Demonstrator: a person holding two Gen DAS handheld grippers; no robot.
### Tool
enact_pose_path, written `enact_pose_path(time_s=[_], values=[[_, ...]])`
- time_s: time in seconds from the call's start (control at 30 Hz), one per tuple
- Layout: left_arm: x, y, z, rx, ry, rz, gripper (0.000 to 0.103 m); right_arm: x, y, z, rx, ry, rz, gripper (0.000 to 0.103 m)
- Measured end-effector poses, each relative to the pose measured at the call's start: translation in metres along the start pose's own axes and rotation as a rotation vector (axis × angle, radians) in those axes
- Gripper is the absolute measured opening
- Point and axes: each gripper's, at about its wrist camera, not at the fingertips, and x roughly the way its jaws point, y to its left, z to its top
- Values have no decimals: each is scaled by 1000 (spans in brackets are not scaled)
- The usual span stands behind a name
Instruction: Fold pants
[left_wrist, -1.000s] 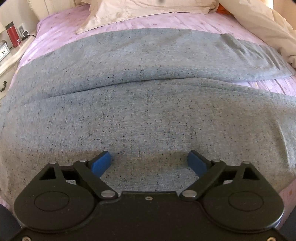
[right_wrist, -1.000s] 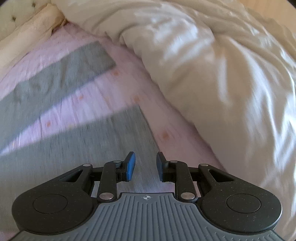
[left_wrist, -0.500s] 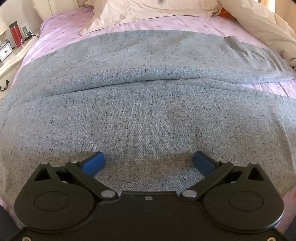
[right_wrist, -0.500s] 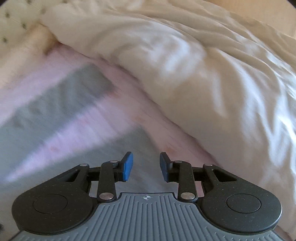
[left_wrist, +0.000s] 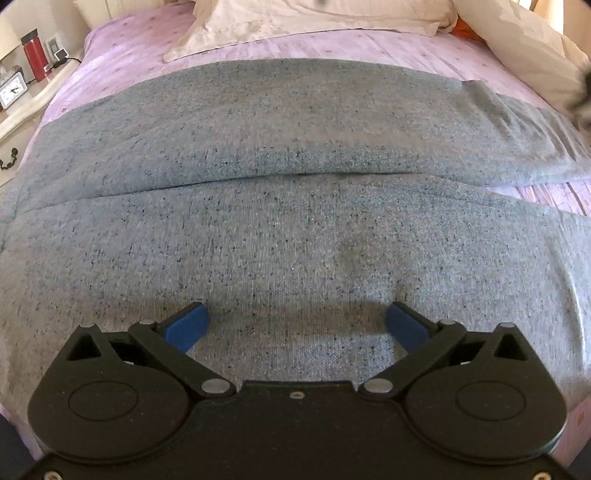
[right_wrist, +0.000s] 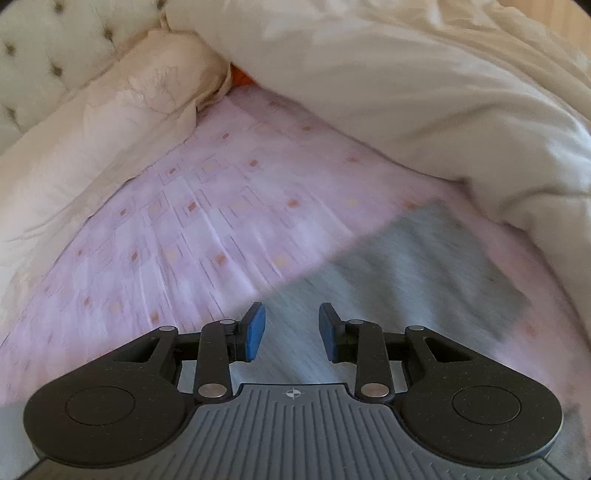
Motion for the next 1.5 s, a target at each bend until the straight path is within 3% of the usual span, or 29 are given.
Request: enact_pose_path(time_s=[0.17,0.3,0.37,0.4,0.43,0.6,0.77,1.0,1.23,1.33,1.5], values=[[0,0,-2,9,-7,-5,103,45,24,15,16,45,-122,31],[0,1,-2,20,-10,-12,103,52,23,6,8,50,-186,31],[1,2,-2,25,-12,-14,103,47,21,-4,-43,70,-204,22],[1,3,-2,26,-14,-15,103,43,17,-9,-54,70,-195,9],[1,3,-2,25,-15,-16,103,39,14,-15,-60,67,-185,6],[1,5,3,14,-24,-18,102,0,-22,-58,11,-7,-96,5],[-8,7,14,1,-54,-13,87,-35,-51,-110,103,-57,-43,5],[-21,1,67,-1,-116,-11,87,-36,-59,-154,102,-127,-53,5],[-3,2,139,-58,-133,-39,87,-32,-57,-155,88,-164,-39,6],[25,11,167,-128,-92,-28,87,-34,-57,-157,80,-168,-40,6],[56,40,184,-307,-11,-33,87,-35,-59,-156,102,-157,-30,6]])
